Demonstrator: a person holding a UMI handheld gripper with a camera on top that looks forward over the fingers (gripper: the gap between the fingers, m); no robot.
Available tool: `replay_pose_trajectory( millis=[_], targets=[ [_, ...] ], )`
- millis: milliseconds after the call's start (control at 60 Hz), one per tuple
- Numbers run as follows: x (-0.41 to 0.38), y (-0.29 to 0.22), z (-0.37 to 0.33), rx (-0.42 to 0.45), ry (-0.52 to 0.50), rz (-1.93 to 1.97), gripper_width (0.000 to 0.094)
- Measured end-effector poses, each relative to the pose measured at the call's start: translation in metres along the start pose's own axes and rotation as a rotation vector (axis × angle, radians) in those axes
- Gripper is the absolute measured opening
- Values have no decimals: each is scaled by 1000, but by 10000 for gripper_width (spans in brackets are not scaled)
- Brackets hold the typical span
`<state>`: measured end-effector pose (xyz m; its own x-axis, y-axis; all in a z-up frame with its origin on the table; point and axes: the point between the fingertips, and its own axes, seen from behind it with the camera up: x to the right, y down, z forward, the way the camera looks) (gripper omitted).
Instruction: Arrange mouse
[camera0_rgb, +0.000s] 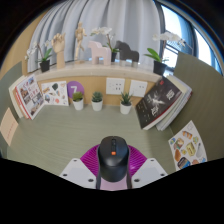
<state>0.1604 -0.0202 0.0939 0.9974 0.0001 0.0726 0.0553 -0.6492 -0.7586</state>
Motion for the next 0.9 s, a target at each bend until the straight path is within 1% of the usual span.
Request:
replay_pose_trajectory(
  millis=[100,267,300,333,367,483,600,633,667,683,717,733,833,900],
  targets=[
    [20,47,20,-84,5,17,347],
    [21,110,38,-181,-23,47,357],
    [21,105,39,-141,-21,58,360],
    [20,110,38,-150,-28,80,375],
    [20,108,38,-135,-31,87,378],
    [20,111,39,-144,-26,34,454],
    [24,111,39,-139,-12,87,529],
    [27,113,39,-146,-2,93,565],
    [29,113,36,-158,11,96,630],
    [30,113,35,-166,16,92,715],
    [29,115,31,-185,15,74,834],
    [28,115,28,-192,11,64,866],
    [19,104,5,-189,-4,13,862],
    [13,89,-20,-166,-3,5,865]
  ],
)
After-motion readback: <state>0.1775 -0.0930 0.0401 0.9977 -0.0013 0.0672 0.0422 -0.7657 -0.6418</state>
